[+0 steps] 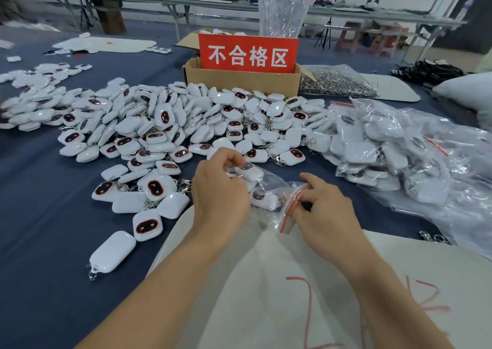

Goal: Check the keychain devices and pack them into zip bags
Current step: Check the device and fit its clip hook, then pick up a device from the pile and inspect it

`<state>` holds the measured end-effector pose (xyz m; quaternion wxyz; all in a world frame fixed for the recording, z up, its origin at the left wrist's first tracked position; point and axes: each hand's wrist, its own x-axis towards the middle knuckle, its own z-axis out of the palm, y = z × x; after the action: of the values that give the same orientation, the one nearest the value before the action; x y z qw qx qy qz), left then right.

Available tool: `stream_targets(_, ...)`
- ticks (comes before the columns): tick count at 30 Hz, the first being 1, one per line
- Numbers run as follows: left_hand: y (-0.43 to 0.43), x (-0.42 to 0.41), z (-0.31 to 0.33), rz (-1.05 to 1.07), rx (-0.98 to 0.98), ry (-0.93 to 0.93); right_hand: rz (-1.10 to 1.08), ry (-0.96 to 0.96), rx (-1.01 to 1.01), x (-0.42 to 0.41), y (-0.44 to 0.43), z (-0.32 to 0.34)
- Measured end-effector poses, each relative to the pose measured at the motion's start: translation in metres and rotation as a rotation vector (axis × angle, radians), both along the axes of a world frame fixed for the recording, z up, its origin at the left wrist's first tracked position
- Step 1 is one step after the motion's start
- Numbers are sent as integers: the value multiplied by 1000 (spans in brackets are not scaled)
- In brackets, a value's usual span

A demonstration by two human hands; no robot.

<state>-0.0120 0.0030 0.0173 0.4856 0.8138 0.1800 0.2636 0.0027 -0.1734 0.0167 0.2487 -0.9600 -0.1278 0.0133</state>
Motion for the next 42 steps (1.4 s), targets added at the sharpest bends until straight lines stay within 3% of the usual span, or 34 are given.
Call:
stream_targets(2,4,1,2,28,-60,-20,-6,7,73,1,-2,1)
stream_targets(5,9,1,4,96,-149,-34,-212,-120,422,2,-6,4)
stream_targets(8,1,-4,7,-20,-54,-29,-414,-207,632,11,-7,3)
stream_targets(12,-23,-12,2,-414,367,61,-268,-149,548,35,4,2)
stream_targets(15,-26,-9,-4,-524,620,157,-120,-131,385,58,15,3)
stream_targets(18,-24,-9,-8,-530,595,107,-62,-81,187,71,25,0)
stream_targets(25,-29,-11,-6,-490,559,81,-113,-228,-5,68,16,-14)
stream_targets(28,-27,-11,-5,-443,626,132,-151,-180,98,59,12,-10)
stream_targets(35,-17,-8,-4,-224,651,218,-400,-198,616,-2,-11,-4)
stream_targets(39,-25,-16,0,-220,536,-23,-301,-22,784,-22,-12,2)
stream_targets(42,-27,-19,0,-202,436,-112,-244,-4,760,-23,-7,6)
